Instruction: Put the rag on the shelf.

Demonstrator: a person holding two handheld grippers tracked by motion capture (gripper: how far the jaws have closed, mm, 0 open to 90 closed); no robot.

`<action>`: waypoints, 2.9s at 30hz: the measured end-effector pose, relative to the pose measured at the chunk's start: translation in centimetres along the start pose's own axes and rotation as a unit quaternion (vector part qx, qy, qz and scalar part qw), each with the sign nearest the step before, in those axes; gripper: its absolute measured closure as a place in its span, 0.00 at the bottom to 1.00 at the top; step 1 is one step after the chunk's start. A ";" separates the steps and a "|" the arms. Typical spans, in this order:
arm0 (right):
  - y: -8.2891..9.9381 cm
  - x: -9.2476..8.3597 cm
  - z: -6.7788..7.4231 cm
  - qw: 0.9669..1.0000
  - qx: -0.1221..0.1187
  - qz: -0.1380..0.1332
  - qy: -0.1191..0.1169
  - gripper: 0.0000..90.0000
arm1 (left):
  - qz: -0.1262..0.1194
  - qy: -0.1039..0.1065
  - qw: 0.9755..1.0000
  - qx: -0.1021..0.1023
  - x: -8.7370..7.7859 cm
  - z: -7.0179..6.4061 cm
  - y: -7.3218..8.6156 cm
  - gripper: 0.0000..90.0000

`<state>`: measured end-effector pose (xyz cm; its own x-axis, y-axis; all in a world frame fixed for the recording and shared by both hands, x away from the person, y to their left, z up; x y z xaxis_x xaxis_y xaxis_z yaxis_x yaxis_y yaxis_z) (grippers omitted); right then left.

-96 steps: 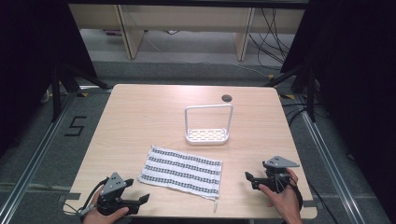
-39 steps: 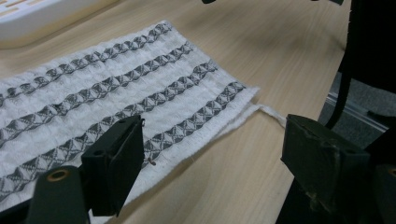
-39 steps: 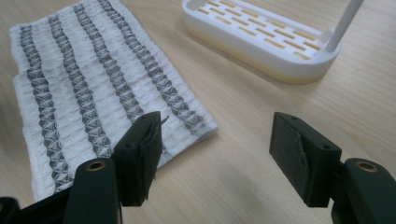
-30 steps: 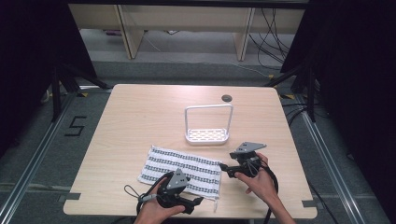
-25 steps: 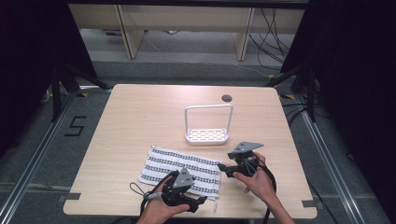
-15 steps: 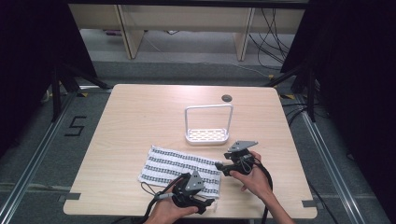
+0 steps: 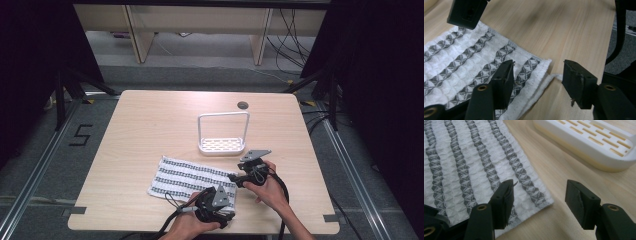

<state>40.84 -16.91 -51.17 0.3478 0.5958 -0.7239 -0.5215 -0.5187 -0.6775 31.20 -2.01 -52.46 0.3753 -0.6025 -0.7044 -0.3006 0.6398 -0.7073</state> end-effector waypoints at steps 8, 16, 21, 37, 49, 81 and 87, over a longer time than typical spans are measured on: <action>0.1 1.0 -0.2 1.000 0.001 0.006 -0.002 0.49 | 0.004 -0.013 1.000 0.027 0.4 0.0 0.2 0.62; 0.2 1.8 -0.6 1.000 -0.003 0.018 -0.007 0.60 | -0.003 -0.005 0.999 0.040 0.6 -0.2 0.2 0.76; 0.3 1.8 -0.7 1.000 -0.011 0.017 -0.003 0.70 | -0.001 -0.008 0.999 0.045 0.5 0.0 0.3 0.83; -0.4 0.2 0.4 0.999 0.000 -0.010 -0.031 0.94 | -0.025 -0.008 0.999 0.033 -1.4 1.4 0.2 0.94; -1.7 -1.6 1.0 0.998 0.015 -0.036 -0.046 0.95 | -0.049 -0.021 0.998 0.016 -4.6 3.3 -0.5 0.95; -13.0 -14.4 2.8 0.991 -0.029 -0.132 -0.014 0.96 | -0.197 -0.087 0.976 -0.006 -17.9 10.0 -11.0 0.95; -14.1 -15.4 2.8 0.990 -0.038 -0.134 -0.003 0.96 | -0.205 -0.086 0.975 -0.020 -18.2 11.2 -12.2 0.95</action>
<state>40.68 -17.07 -30.11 0.4618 0.7218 -0.5155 -0.3507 -0.3852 -0.8536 37.81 6.52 -30.37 0.6108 -0.7131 -0.3440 -0.1275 0.3402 -0.9317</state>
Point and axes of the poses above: each handheld gripper's, and its own axes: x roughly forward along the jaws, y roughly out of its underside, z roughly to its left, the point moved 3 cm from there along x, roughly forward along the jaws, and after that the axes turned 5 degrees about -y, right-handed, at the moved point
